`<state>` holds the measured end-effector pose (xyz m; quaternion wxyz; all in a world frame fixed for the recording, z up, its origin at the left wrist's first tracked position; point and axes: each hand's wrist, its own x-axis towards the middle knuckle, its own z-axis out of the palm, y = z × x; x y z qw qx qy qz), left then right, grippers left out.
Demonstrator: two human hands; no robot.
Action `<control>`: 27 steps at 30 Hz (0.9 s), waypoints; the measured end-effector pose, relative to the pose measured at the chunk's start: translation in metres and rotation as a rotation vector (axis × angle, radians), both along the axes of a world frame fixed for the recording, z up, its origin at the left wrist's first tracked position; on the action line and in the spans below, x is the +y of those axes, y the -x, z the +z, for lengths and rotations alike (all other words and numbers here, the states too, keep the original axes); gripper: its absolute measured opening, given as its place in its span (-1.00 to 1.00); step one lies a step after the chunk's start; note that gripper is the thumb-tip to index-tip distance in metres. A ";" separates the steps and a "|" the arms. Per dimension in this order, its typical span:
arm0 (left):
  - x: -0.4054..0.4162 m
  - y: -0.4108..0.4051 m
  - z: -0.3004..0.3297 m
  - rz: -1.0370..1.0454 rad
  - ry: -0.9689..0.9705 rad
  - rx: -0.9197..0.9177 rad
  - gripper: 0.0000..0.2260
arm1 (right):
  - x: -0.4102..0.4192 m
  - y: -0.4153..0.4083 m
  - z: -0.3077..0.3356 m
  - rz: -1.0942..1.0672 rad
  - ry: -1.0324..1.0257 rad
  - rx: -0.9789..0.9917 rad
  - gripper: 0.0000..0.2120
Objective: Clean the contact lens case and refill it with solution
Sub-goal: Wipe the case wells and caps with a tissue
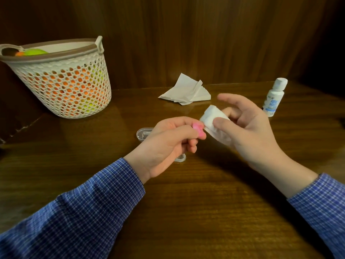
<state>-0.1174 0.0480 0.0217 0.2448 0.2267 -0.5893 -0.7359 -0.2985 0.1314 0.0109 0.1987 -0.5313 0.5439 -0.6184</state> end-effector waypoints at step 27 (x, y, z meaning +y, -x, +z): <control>-0.007 -0.003 0.006 0.027 0.078 -0.084 -0.71 | -0.012 0.002 -0.007 -0.076 -0.018 0.337 -0.87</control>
